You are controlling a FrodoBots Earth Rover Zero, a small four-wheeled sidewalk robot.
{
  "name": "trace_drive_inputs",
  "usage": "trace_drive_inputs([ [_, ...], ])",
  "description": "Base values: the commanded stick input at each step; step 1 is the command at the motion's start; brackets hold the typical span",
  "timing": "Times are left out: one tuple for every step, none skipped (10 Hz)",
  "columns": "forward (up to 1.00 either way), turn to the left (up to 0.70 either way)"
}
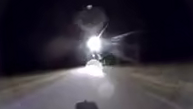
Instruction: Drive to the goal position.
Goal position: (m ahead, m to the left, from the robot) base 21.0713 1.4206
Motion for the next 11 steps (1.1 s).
trace_drive_inputs([
  [0.85, 0.10],
  [0.85, 0.14],
  [0.85, 0.11],
  [0.85, 0.10],
  [0.85, 0.08],
  [0.85, 0.07],
  [0.85, 0.07],
  [0.85, 0.06],
  [0.85, 0.05],
  [0.85, 0.03],
  [0.85, 0.03],
])
